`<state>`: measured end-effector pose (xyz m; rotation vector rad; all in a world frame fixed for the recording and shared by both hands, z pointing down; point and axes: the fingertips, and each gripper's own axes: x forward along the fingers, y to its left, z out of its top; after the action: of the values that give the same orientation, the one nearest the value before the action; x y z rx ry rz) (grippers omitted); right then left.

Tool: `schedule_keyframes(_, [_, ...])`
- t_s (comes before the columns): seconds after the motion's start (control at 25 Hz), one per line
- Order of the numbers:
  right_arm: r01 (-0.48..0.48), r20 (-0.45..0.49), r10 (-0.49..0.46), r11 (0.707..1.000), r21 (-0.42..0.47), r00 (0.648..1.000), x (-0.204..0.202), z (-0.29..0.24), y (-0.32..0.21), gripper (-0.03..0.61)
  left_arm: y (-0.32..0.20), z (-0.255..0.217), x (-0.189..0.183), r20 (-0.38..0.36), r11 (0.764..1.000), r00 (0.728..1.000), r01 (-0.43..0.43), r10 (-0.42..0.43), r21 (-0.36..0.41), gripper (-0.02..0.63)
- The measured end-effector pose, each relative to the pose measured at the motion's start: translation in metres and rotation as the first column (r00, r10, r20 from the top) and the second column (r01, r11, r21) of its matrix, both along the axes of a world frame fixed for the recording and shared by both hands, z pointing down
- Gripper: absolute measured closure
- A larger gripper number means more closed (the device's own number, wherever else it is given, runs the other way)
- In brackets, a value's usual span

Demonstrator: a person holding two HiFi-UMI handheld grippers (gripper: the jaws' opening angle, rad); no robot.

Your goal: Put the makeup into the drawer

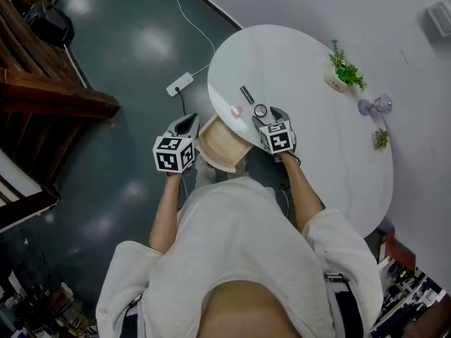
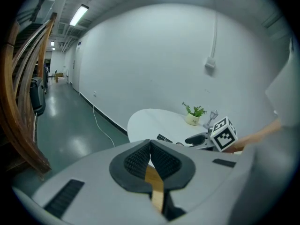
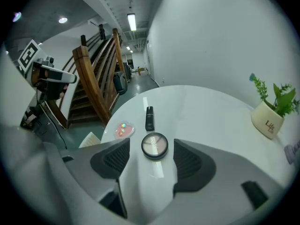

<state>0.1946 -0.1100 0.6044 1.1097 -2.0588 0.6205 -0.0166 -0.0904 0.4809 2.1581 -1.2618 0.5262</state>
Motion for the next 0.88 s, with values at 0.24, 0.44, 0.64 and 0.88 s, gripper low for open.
schedule_keyframes(0.24, [-0.038,-0.062,0.034,0.998,-0.057,0.997,-0.001,0.019,-0.011,0.307,-0.004,0.002,-0.023,-0.015,1.000,1.000,-0.006,0.006,-0.006,0.603])
schedule_keyframes(0.44, [-0.061,-0.093,0.053,0.994,-0.086,0.994,-0.004,0.027,-0.014,0.337,-0.004,0.005,-0.040,-0.022,1.000,1.000,-0.005,0.005,-0.020,0.603])
schedule_keyframes(0.64, [-0.064,-0.100,0.053,0.993,-0.103,0.994,-0.003,0.032,-0.013,0.362,-0.007,0.006,-0.046,-0.023,1.000,1.000,-0.009,0.009,-0.022,0.603])
schedule_keyframes(0.88, [-0.045,-0.098,0.036,0.995,-0.093,0.995,-0.004,0.029,-0.011,0.364,-0.002,0.007,-0.050,-0.022,1.000,1.000,-0.013,0.012,-0.027,0.603])
